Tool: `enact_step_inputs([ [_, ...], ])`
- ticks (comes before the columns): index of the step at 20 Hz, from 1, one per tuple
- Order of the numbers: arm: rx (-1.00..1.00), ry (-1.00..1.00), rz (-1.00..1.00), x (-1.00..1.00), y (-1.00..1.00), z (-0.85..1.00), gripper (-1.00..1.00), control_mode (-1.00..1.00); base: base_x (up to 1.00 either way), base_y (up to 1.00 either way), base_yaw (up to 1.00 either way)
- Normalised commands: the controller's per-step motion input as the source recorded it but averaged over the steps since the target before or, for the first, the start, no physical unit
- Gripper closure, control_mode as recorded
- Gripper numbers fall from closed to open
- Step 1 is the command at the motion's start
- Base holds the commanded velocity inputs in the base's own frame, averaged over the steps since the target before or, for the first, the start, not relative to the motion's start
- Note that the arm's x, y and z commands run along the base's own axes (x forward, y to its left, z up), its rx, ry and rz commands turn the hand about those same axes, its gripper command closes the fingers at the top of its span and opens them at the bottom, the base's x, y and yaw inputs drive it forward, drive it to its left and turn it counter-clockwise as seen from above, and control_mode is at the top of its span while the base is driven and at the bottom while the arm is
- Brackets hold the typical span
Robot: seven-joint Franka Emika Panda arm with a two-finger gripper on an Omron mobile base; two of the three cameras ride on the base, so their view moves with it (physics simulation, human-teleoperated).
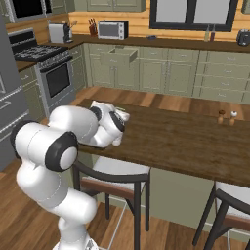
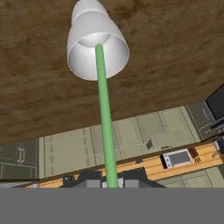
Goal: Take a straw from the drawer in front and place it inside the glass cup on the dining counter.
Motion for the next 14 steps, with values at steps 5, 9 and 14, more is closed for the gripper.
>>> enact_step_inputs([
  [5, 0.00, -0.08, 0.00, -0.25, -0.01, 0.01, 1.00, -1.00, 0.00, 0.00, 0.00],
  [9, 0.00, -0.01, 0.00, 0.04, 0.00, 0.00, 1.00, -1.00, 0.00, 0.00, 0.00],
  [14, 0.00, 0.00, 0.00, 0.04, 0.00, -0.10, 1.00, -1.00, 0.00, 0.00, 0.00],
])
